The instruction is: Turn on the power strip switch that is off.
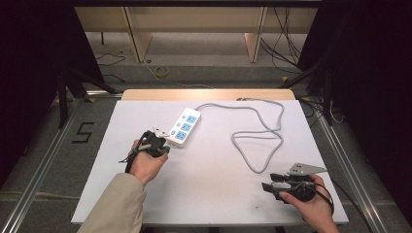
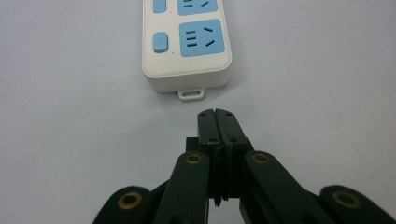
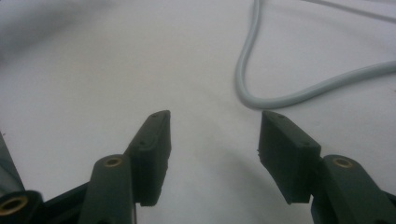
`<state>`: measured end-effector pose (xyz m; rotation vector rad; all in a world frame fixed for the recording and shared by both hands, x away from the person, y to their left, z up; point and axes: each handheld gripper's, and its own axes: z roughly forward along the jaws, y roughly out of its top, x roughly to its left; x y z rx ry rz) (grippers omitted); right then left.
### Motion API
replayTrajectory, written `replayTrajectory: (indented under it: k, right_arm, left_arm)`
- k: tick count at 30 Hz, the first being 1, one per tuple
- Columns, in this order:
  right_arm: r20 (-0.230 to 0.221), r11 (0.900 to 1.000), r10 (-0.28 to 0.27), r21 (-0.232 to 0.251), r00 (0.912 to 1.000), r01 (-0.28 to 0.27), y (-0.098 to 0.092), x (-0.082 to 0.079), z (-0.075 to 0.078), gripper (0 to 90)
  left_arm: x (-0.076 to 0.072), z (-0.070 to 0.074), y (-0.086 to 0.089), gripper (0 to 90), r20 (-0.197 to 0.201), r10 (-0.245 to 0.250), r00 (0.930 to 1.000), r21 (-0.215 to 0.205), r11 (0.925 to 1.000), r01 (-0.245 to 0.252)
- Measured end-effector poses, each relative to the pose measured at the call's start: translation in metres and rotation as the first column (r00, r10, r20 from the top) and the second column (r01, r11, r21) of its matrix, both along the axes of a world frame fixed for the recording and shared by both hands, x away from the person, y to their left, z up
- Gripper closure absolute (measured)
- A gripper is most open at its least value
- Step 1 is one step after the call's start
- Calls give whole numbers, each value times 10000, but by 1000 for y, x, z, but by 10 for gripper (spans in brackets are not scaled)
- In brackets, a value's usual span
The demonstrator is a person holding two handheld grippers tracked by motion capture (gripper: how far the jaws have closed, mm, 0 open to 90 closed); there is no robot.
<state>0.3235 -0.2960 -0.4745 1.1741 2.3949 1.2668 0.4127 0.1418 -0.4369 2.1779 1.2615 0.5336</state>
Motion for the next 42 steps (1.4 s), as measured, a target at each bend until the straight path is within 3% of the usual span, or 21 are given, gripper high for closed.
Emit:
replayTrajectory:
  k: [42]
  right_arm:
    - [22,10000,12,19,10000,-12,0,0,0,449]
  left_arm:
    - [35,14,0,896,-14,341,9994,31,9994,-341]
